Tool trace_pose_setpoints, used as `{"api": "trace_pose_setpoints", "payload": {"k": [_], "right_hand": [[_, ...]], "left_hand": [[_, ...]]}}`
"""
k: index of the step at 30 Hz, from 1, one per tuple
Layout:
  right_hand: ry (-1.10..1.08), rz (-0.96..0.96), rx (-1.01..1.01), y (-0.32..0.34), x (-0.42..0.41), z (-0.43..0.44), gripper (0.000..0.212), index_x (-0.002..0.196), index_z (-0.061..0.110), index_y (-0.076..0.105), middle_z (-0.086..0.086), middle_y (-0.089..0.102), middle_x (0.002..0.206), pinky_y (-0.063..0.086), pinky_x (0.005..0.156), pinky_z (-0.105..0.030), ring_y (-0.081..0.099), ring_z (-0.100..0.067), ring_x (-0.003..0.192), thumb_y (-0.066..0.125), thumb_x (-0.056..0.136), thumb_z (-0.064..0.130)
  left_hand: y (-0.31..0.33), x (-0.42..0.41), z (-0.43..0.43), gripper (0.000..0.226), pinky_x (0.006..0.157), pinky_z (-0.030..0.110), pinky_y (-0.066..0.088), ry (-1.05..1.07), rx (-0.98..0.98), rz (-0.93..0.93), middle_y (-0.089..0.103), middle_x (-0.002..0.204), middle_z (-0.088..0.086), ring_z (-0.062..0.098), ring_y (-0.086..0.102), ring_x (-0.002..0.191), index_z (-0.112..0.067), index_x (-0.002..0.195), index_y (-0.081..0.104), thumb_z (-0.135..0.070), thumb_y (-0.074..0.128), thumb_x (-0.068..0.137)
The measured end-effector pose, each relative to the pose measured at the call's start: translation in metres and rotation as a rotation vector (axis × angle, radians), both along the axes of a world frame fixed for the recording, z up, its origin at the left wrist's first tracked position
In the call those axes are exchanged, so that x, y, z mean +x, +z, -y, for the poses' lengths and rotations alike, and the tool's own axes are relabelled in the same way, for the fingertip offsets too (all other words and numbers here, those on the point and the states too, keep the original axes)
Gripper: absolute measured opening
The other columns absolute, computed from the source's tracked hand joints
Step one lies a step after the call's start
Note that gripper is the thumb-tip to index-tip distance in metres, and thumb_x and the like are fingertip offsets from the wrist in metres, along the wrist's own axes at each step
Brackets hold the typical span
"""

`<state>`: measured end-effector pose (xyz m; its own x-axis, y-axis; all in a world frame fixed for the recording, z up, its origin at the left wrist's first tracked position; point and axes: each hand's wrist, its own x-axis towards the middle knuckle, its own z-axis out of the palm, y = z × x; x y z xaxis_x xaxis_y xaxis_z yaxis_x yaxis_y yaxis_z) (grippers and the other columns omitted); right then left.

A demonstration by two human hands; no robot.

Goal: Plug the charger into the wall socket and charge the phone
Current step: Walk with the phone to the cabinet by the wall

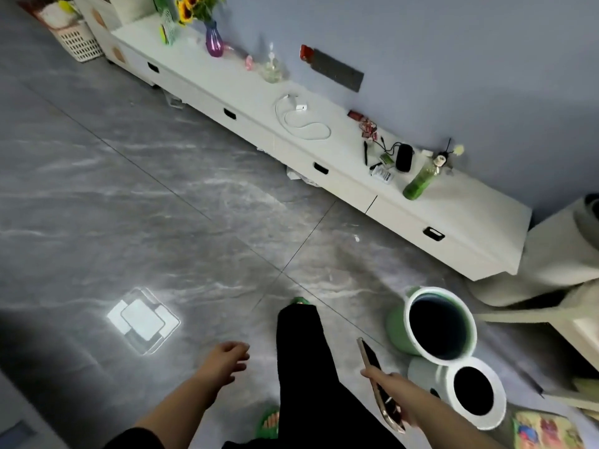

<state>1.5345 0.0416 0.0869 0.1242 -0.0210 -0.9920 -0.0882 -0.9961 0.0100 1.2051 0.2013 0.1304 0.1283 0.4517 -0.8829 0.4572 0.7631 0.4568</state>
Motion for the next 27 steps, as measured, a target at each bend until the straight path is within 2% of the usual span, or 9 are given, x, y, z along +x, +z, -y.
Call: {"api": "trace_pose_setpoints", "payload": {"k": [4,8,10,12,16,22,25,27], "right_hand": [[-0.014,0.063,0.041,-0.005,0.032,-0.092,0.078,0.103,0.009,0.061,-0.013,0.066,0.105,0.048,0.070,-0.033,0.063,-0.029,0.094,0.081,0.049,0.061],[0.023,0.010,0.081,0.011,0.045,-0.205,0.072,0.112,0.010,0.056,-0.010,0.063,0.104,0.047,0.066,-0.032,0.061,-0.027,0.093,0.076,0.064,0.060],[0.041,0.002,0.103,0.018,0.047,-0.263,0.067,0.113,0.009,0.053,-0.009,0.061,0.100,0.046,0.065,-0.032,0.059,-0.027,0.088,0.072,0.071,0.058],[0.040,0.016,0.144,0.023,0.046,-0.315,0.060,0.106,0.011,0.053,-0.008,0.059,0.096,0.045,0.064,-0.032,0.057,-0.025,0.083,0.072,0.073,0.056],[0.009,0.051,0.270,0.027,0.048,-0.409,0.045,0.084,0.014,0.057,-0.009,0.060,0.082,0.045,0.063,-0.031,0.057,-0.023,0.073,0.072,0.072,0.054],[-0.107,0.083,0.290,0.023,0.054,-0.517,0.057,0.089,0.016,0.059,-0.009,0.063,0.091,0.045,0.064,-0.030,0.059,-0.025,0.082,0.073,0.061,0.063],[-0.171,0.106,0.279,0.028,0.059,-0.552,0.070,0.089,0.010,0.062,-0.009,0.060,0.082,0.044,0.065,-0.032,0.058,-0.023,0.073,0.071,0.050,0.067],[-0.230,0.091,0.268,0.029,0.066,-0.568,0.073,0.101,0.005,0.064,-0.015,0.062,0.082,0.043,0.056,-0.030,0.054,-0.022,0.063,0.074,0.056,0.062]], "left_hand": [[0.004,0.037,-0.082,0.026,0.081,0.034,0.042,0.064,0.005,-0.018,0.066,0.110,0.012,0.025,0.062,0.095,-0.008,0.109,0.061,-0.027,0.055,0.092],[0.014,0.058,-0.154,0.027,0.074,0.030,0.040,0.125,0.014,-0.045,0.064,0.110,0.015,0.026,0.060,0.091,-0.004,0.111,0.059,-0.023,0.054,0.093],[0.016,0.063,-0.192,0.025,0.068,0.029,0.041,0.154,0.021,-0.061,0.064,0.104,0.014,0.024,0.059,0.083,-0.002,0.109,0.060,-0.020,0.054,0.093],[0.016,0.064,-0.229,0.023,0.065,0.028,0.040,0.179,0.017,-0.073,0.064,0.100,0.012,0.022,0.059,0.077,-0.003,0.108,0.060,-0.020,0.053,0.093],[0.011,0.062,-0.311,0.022,0.080,0.034,0.039,0.214,0.014,-0.105,0.067,0.107,0.013,0.026,0.062,0.091,-0.008,0.104,0.062,-0.025,0.055,0.092],[0.003,0.080,-0.453,0.015,0.075,0.033,0.041,0.100,0.009,-0.092,0.067,0.100,0.009,0.023,0.062,0.086,-0.012,0.094,0.061,-0.025,0.055,0.092],[0.002,0.098,-0.517,0.013,0.065,0.028,0.041,-0.006,0.014,-0.081,0.067,0.094,0.009,0.021,0.060,0.080,-0.010,0.093,0.062,-0.022,0.056,0.092],[0.000,0.115,-0.557,0.015,0.062,0.026,0.039,-0.090,0.007,-0.076,0.066,0.094,0.010,0.021,0.059,0.078,-0.008,0.096,0.062,-0.020,0.055,0.092]]}}
